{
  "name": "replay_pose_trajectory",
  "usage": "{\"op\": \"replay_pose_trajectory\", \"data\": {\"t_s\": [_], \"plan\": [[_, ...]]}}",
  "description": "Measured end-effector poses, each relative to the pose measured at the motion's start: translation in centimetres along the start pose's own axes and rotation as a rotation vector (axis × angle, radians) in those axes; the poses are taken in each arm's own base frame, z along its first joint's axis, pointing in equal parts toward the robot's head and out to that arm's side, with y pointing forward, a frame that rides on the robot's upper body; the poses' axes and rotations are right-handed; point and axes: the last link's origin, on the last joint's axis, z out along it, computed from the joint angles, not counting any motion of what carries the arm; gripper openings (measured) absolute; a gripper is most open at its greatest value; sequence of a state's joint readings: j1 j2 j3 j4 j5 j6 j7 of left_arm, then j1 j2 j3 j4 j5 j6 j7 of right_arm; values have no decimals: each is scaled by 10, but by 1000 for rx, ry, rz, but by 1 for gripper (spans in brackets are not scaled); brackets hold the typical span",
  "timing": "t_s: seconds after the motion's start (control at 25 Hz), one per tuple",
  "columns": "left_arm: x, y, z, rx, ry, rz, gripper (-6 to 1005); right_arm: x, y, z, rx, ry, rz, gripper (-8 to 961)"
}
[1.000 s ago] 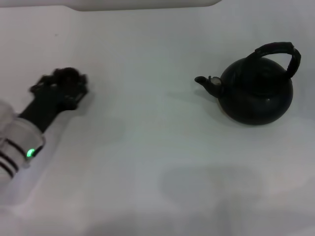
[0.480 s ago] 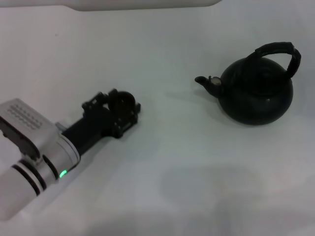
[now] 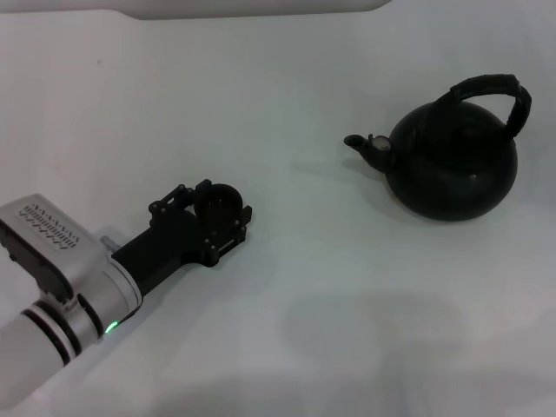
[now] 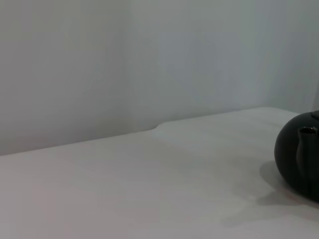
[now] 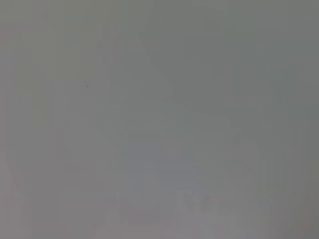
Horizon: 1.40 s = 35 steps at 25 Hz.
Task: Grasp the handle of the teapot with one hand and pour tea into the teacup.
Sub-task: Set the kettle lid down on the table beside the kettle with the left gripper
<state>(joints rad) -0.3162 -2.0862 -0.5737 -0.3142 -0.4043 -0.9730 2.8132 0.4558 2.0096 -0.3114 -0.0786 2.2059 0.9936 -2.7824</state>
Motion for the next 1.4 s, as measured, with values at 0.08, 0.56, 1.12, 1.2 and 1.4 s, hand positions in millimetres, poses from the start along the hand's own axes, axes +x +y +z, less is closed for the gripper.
{"op": "replay_pose_trajectory", "data": {"t_s": [0.08, 0.56, 1.12, 1.2, 1.4], "plan": [[-1, 0, -1, 1, -2, 0, 702, 0, 0, 0, 0, 0, 0, 741], [-3, 0, 9, 5, -60, 12, 701, 1, 0, -1, 0, -1, 27, 740], [2, 3, 10, -14, -30, 17, 871, 0, 0, -1, 0, -3, 28, 740], [3, 4, 10, -17, -22, 17, 873, 0, 0, -1, 0, -3, 28, 740], [5, 2, 10, -11, -14, 16, 876, 0, -1, -1, -1, -5, 27, 740]]}}
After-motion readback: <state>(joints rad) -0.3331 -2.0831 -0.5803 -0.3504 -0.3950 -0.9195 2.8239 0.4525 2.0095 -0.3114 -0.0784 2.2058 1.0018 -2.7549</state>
